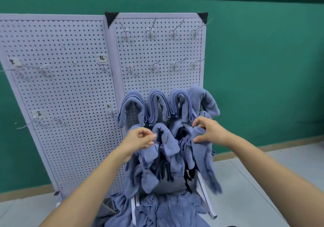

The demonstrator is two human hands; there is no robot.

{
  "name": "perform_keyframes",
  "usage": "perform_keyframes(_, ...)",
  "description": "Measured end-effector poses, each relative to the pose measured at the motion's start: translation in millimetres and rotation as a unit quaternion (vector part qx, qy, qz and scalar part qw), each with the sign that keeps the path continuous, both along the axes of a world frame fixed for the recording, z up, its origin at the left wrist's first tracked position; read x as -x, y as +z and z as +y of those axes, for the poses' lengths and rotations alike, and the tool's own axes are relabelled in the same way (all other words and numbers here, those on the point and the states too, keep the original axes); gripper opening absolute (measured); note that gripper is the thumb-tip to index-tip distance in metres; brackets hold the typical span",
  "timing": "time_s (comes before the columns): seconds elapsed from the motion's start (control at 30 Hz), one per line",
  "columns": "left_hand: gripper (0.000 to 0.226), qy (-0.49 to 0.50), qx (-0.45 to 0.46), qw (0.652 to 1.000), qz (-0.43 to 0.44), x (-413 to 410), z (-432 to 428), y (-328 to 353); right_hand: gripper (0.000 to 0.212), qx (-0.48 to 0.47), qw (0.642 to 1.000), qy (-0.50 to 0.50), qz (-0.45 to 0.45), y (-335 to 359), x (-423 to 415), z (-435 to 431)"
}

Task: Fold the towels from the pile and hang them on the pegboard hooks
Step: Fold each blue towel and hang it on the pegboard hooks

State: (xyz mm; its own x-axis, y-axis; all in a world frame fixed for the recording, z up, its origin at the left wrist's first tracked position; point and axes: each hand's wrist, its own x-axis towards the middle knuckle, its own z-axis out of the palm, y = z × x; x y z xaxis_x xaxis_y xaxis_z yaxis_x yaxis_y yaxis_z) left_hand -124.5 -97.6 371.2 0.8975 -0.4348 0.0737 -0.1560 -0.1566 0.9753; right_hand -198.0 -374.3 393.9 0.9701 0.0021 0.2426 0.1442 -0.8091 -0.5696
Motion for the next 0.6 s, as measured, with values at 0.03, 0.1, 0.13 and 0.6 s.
perform_keyframes(0.03, 0.021, -0.017, -0.021, 1.0, -0.009, 3.4, -12.6, -3.9, 0.041, 0.041, 0.999, 0.011, 0.0, 2.6, -3.7, 2.5)
perform_keyframes(0.1, 0.03, -0.06, -0.055, 0.996, -0.032, 12.7, -39.6, -10.9, 0.035, 0.096, 0.995, 0.034, -0.012, 13.3, -8.3, 6.9)
perform_keyframes(0.13, 0.037, -0.08, -0.06, 0.994, -0.045, 17.9, -52.8, -13.8, 0.032, 0.114, 0.992, 0.042, -0.021, 20.4, -9.4, 9.2)
perform_keyframes(0.6, 0.024, -0.122, -0.006, 0.992, 0.004, 32.4, -74.7, -37.7, 0.023, 0.072, 0.987, 0.02, -0.142, 82.5, 0.8, 22.6)
